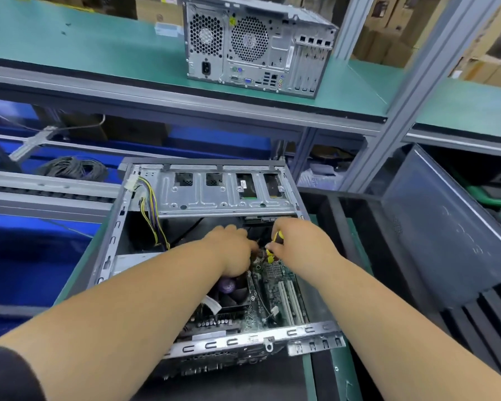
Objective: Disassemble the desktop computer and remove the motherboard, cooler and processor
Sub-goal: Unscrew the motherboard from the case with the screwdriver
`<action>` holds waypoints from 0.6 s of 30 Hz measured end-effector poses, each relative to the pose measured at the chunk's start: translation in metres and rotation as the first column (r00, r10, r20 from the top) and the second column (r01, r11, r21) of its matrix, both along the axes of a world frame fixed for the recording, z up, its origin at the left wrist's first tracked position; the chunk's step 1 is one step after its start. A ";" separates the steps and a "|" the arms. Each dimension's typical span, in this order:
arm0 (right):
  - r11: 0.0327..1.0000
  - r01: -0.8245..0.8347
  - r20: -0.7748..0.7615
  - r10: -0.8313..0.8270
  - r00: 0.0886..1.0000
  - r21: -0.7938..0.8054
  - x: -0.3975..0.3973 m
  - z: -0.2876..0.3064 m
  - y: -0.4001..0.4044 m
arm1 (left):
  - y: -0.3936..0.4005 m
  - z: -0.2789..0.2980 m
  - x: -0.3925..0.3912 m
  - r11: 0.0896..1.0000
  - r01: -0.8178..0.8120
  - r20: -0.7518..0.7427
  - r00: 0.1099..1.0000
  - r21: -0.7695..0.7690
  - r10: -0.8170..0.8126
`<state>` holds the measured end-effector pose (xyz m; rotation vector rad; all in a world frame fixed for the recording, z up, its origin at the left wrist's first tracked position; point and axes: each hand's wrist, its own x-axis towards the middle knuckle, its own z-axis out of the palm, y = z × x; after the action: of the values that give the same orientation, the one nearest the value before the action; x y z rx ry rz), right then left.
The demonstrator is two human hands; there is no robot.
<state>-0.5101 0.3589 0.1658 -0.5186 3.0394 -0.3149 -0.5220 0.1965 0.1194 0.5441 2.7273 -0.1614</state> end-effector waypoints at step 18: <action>0.995 0.061 -0.027 -0.059 0.998 0.073 -0.002 -0.010 -0.008 | -0.002 -0.003 0.001 0.976 -0.154 0.350 0.932 0.155 0.091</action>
<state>-0.5121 0.3513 0.1561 -0.4301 3.0813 -0.1995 -0.5208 0.1942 0.1163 0.4026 2.4357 0.1977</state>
